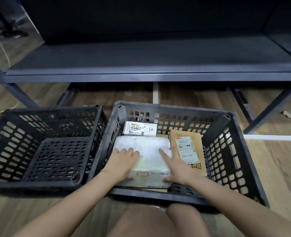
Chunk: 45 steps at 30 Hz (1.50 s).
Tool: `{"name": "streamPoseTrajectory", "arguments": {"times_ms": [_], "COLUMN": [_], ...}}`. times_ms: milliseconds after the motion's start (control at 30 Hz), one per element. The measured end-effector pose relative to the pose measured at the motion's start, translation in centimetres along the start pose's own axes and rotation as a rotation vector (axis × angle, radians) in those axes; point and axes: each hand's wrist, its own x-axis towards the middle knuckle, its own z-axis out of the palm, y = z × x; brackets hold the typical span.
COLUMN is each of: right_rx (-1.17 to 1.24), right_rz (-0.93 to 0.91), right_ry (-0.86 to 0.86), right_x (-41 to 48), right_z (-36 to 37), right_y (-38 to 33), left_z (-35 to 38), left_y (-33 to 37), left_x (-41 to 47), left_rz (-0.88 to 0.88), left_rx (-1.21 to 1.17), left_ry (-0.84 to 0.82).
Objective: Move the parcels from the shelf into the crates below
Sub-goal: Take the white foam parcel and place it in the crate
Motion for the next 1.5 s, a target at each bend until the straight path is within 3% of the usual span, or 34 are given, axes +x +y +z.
{"name": "streamPoseTrajectory", "arguments": {"times_ms": [367,567,733,967,1167,1333,1500], "right_rx": [-0.117,-0.272,-0.297,-0.327,-0.345,-0.299,-0.346], "right_rz": [-0.106,-0.132,-0.184,-0.18,-0.187,-0.21,-0.194], "right_ry": [-0.032,0.031,-0.036,-0.072,-0.08,-0.101,-0.012], "right_x": [-0.4,0.4,1.9,4.2,5.5,4.9,5.0], "right_z": [0.2,-0.3,-0.8,1.4,1.9,0.6,0.2], "right_y": [0.5,-1.0,-2.1,-1.4,-3.7,-3.4,-2.8], "left_z": [1.8,1.7,2.2,3.4,3.2,2.0,1.5], "left_y": [-1.0,-1.8,-2.6,-3.2,-4.8,-4.7,-3.4], "left_x": [0.6,0.3,1.3,1.6,1.4,1.6,2.4], "left_rz": [-0.033,-0.051,0.02,0.075,0.016,-0.019,-0.079], "left_rx": [0.037,-0.093,-0.289,-0.265,-0.306,-0.358,-0.343], "left_ry": [-0.033,0.005,-0.247,-0.307,-0.479,-0.521,-0.446]}}
